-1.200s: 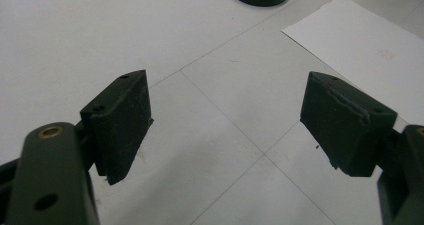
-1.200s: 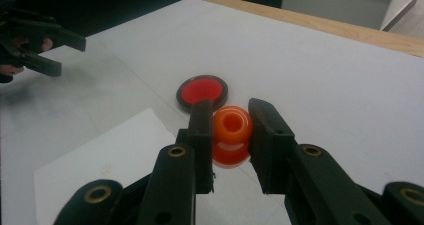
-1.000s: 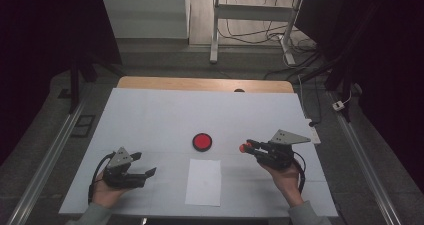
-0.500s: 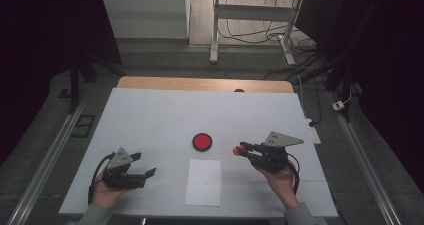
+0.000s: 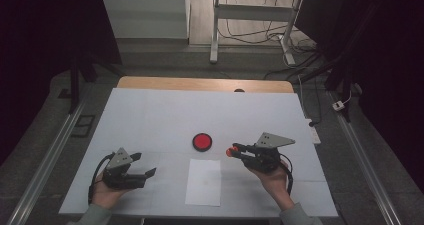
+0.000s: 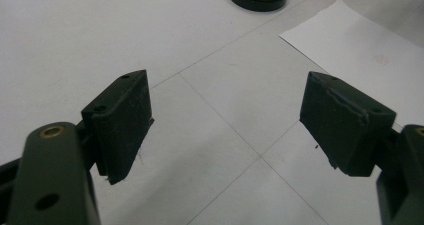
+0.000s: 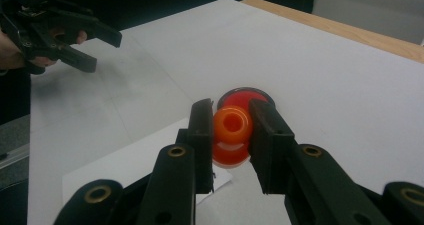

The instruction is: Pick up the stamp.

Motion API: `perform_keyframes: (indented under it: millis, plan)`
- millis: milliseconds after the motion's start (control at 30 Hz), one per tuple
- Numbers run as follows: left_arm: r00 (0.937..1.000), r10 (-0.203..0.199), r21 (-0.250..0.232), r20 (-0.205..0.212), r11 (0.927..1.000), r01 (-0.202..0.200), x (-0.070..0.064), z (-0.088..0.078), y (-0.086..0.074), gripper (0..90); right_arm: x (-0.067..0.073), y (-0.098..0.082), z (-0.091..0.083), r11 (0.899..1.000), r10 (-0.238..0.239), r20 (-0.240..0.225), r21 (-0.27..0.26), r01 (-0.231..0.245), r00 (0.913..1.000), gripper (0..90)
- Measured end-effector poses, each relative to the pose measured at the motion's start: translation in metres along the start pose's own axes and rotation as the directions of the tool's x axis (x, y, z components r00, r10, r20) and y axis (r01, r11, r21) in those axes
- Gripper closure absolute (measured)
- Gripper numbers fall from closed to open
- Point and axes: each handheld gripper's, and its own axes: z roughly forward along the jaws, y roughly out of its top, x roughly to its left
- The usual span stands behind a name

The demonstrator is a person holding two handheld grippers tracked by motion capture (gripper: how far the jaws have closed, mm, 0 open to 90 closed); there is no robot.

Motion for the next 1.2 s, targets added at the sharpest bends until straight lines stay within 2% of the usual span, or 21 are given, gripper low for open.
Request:
perform_keyframes:
  millis: [533,1200]
  plan:
    - [1.0000,-0.001,0.000,0.001,1.0000,0.001,0.000,0.001,0.001,21.6,0.013,0.003,0.017,1.000,-0.016,-0.046,0.000,0.016,0.9988,72.9]
    - [1.0000,0.002,0.005,0.000,1.0000,-0.002,0.000,0.002,0.001,22.0,0.027,0.008,0.041,1.000,-0.024,-0.114,0.007,0.025,0.9932,72.9]
